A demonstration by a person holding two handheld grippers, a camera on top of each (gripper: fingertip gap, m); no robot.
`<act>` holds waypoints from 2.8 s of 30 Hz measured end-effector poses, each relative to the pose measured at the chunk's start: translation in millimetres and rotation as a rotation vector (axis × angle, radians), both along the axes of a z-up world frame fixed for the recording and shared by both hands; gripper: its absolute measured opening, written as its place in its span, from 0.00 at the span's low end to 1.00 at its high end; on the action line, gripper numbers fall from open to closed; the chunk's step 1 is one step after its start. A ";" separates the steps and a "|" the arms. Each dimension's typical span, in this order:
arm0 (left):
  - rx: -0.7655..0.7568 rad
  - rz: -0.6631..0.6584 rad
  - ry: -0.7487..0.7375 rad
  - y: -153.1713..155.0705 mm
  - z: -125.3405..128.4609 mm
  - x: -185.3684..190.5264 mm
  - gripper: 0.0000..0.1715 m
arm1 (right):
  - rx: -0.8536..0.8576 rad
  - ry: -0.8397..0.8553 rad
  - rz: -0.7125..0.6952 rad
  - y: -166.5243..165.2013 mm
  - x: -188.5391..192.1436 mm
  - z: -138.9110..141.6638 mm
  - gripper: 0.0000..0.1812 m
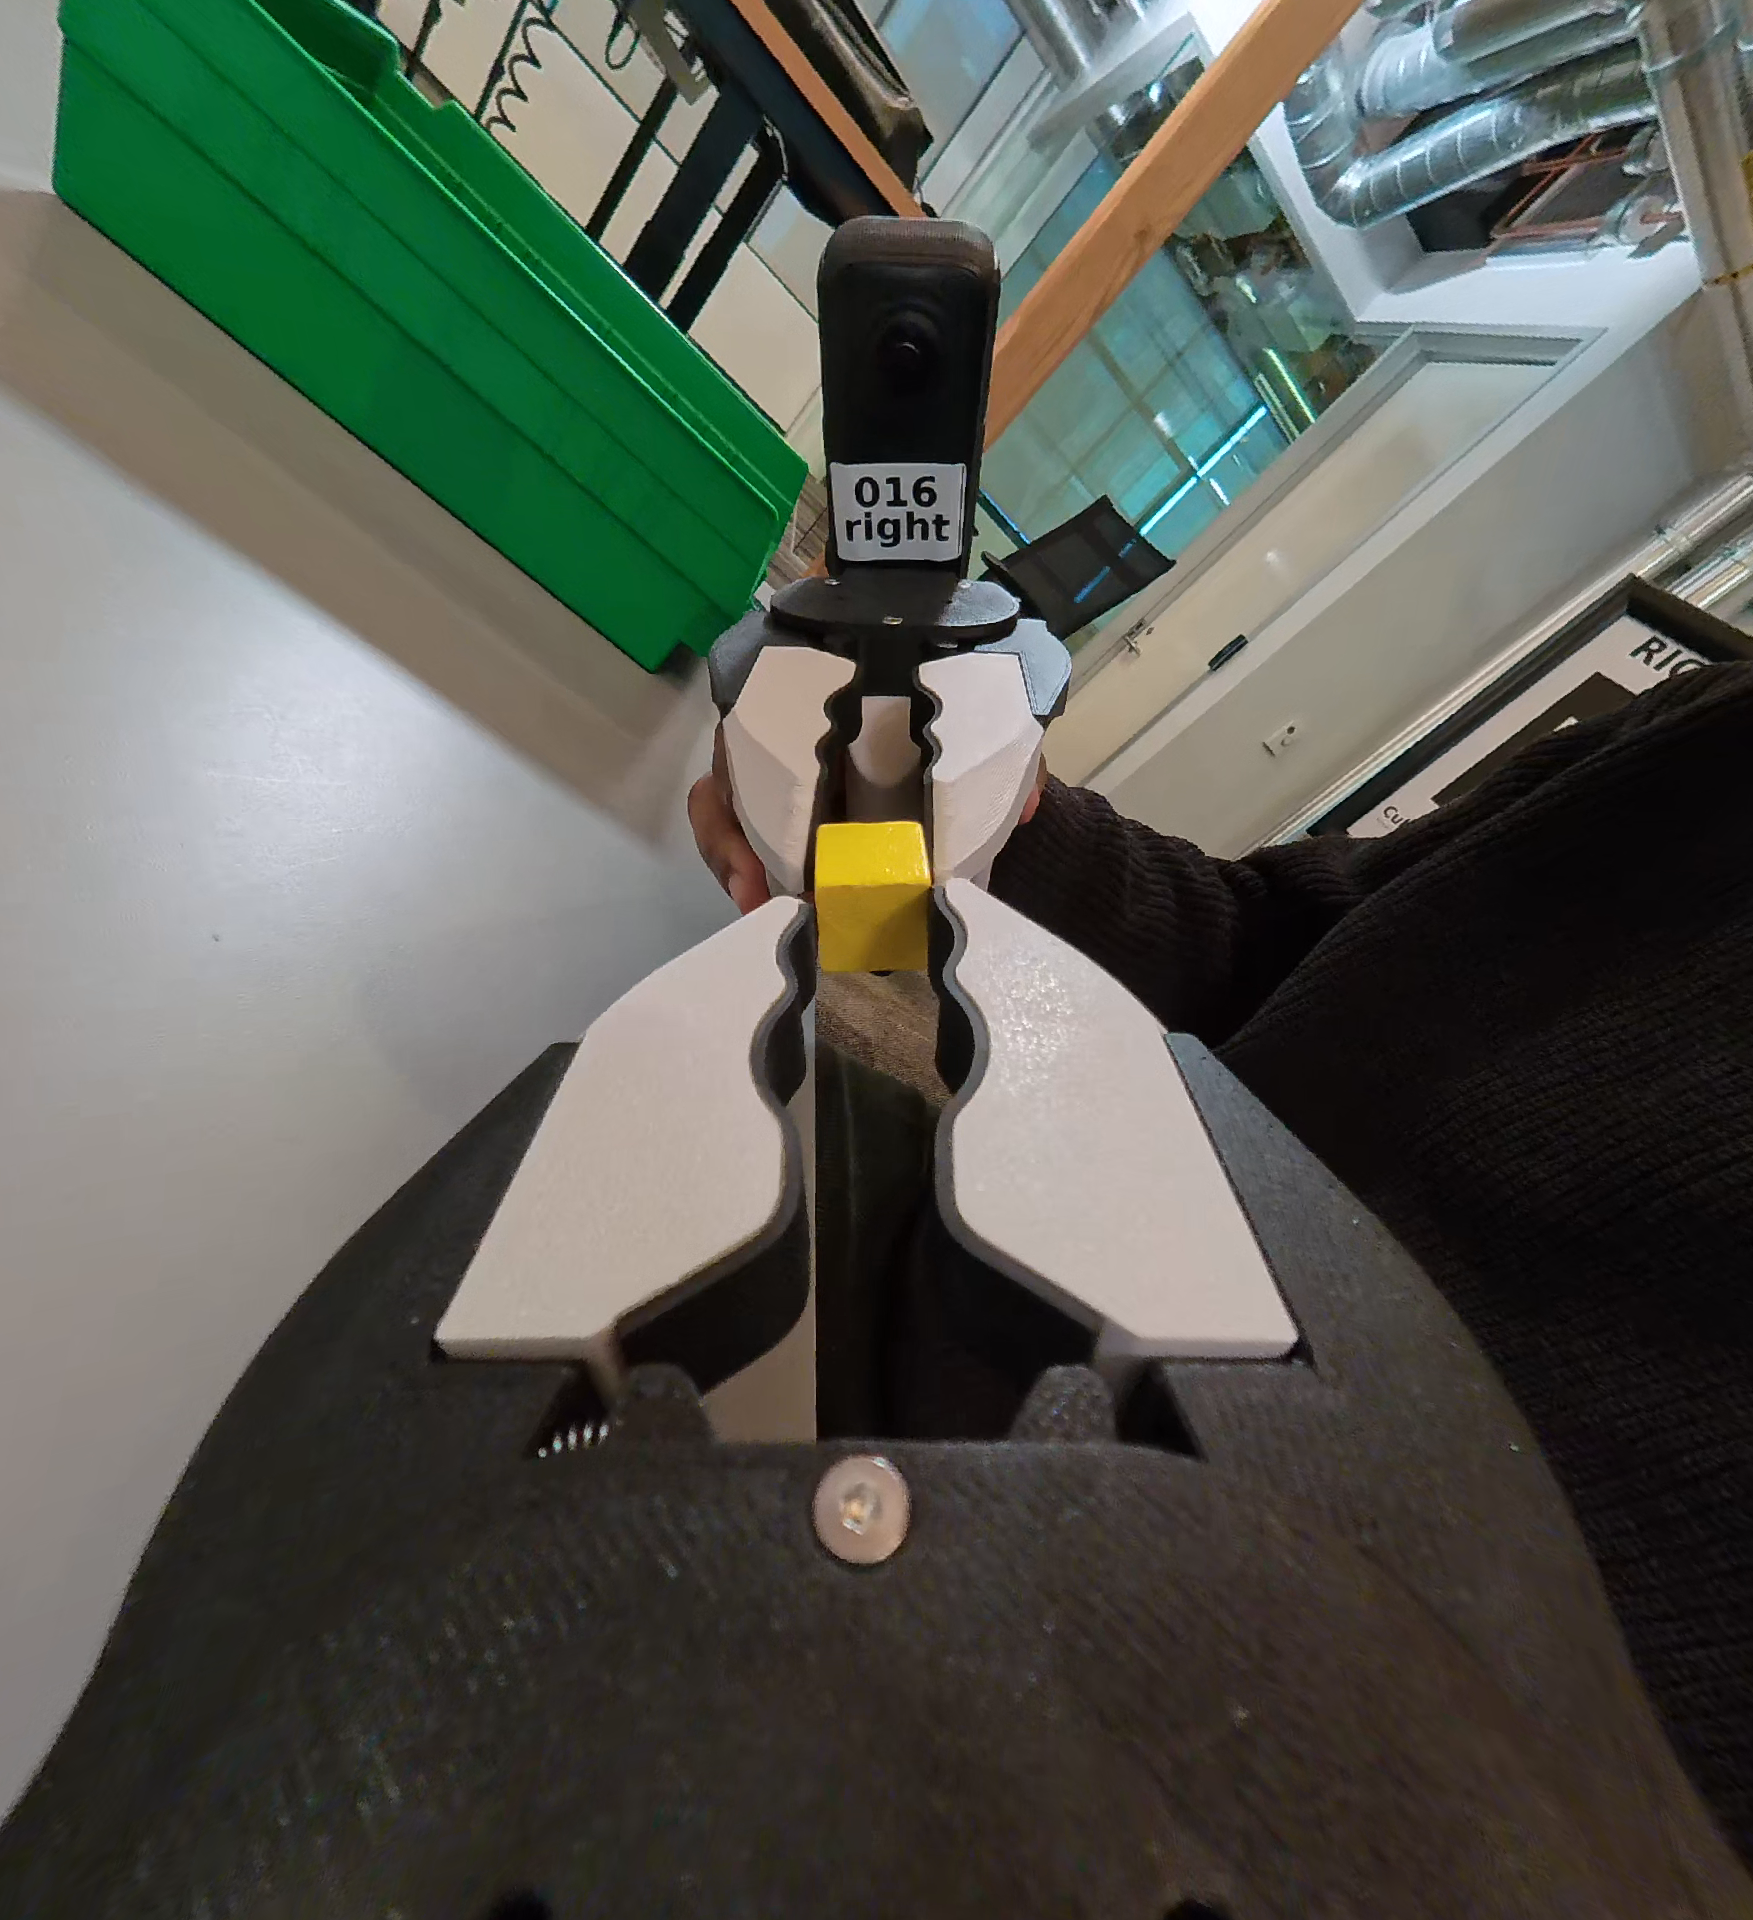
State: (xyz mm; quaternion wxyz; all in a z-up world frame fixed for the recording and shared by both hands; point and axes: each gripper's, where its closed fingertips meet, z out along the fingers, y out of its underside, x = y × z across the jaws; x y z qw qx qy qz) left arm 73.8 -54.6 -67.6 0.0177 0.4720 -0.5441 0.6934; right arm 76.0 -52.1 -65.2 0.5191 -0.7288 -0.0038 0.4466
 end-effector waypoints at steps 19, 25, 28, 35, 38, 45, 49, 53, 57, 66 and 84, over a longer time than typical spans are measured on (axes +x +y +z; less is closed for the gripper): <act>-0.022 -0.006 0.005 0.6 1.4 -0.8 0.12 | -0.002 0.003 0.004 -0.2 0.1 -0.4 0.12; -0.034 -0.009 0.008 0.1 1.9 -0.9 0.12 | -0.002 0.013 0.006 -0.4 0.3 0.1 0.12; -0.027 -0.013 0.010 -0.8 0.9 -1.1 0.12 | -0.006 0.018 0.008 -0.4 -0.1 -0.4 0.12; -0.022 -0.015 0.013 -1.4 0.2 -1.4 0.12 | -0.010 0.023 0.007 -0.3 0.6 -0.8 0.12; -0.024 -0.012 0.013 -0.4 0.3 -1.3 0.12 | -0.010 0.026 0.005 -0.3 1.7 -0.4 0.12; -0.023 -0.013 0.014 -0.8 0.1 -1.5 0.12 | -0.016 0.027 0.011 -0.5 1.8 -0.7 0.12; -0.023 -0.011 0.016 -0.8 -0.3 -1.0 0.12 | -0.018 0.017 0.014 -0.8 2.1 -1.3 0.11; -0.034 0.011 0.007 1.2 0.7 1.3 0.12 | 0.001 -0.030 -0.013 0.6 4.3 -0.5 0.11; -0.014 0.068 -0.001 5.1 0.2 6.2 0.26 | 0.023 -0.040 -0.031 0.8 7.1 3.1 0.11; 0.003 0.042 -0.018 0.1 0.4 4.3 0.19 | 0.021 -0.003 -0.044 1.4 10.4 4.9 0.11; -0.006 0.087 -0.022 10.6 1.9 6.4 0.20 | 0.160 -0.014 -0.283 -15.6 73.2 62.8 0.11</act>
